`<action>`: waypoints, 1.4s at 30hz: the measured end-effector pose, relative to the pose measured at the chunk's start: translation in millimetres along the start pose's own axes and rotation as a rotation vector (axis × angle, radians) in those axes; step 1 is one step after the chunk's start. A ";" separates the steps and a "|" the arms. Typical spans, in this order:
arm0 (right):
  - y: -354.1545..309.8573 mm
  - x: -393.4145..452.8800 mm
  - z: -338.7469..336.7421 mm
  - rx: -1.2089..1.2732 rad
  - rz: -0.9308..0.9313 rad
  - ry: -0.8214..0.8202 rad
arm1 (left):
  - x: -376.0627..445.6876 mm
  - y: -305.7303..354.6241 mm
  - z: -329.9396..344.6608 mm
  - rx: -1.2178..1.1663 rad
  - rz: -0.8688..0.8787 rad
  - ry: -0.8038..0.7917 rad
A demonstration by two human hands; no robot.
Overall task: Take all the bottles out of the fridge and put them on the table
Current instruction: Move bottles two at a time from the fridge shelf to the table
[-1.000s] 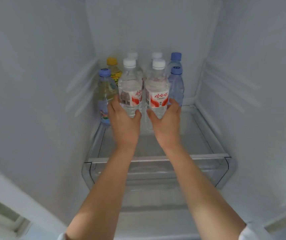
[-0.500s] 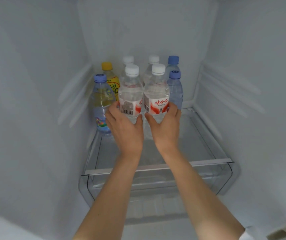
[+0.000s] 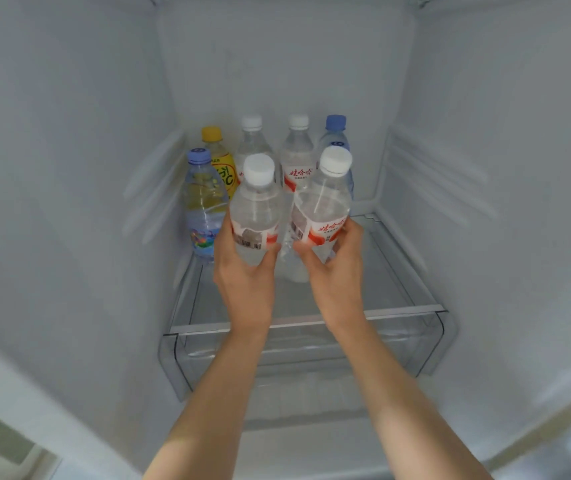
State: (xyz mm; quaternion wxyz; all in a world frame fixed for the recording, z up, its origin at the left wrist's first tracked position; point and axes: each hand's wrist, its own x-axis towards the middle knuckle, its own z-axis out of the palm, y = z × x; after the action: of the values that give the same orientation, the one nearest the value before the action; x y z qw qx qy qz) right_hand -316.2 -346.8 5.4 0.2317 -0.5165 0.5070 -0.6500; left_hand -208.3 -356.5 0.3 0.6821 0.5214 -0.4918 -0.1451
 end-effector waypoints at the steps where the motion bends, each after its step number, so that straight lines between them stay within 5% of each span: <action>1: -5.0 -5.1 -4.8 0.022 -0.006 0.000 | -5.5 3.5 -4.7 -0.011 -0.032 0.006; 9: -56.3 -65.9 -57.2 0.065 -0.046 0.003 | -66.8 47.5 -57.1 -0.091 -0.092 0.117; 18: -67.4 -148.5 -114.0 0.001 0.091 -0.046 | -150.1 72.9 -106.1 0.046 -0.098 0.053; 25: -63.0 -209.3 -143.7 -0.269 0.162 0.025 | -202.7 56.6 -136.3 0.093 -0.162 -0.162; 42: -71.5 -460.9 -127.6 -0.531 0.638 0.417 | -295.5 -7.8 -282.4 0.173 -0.216 -0.966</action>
State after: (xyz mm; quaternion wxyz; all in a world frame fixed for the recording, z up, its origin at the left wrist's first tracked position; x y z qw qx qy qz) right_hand -250.5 114.1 -125.4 0.1731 -0.2343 0.8252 -0.4840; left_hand -113.8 10.9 -152.2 0.3119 0.4973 -0.7048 -0.3983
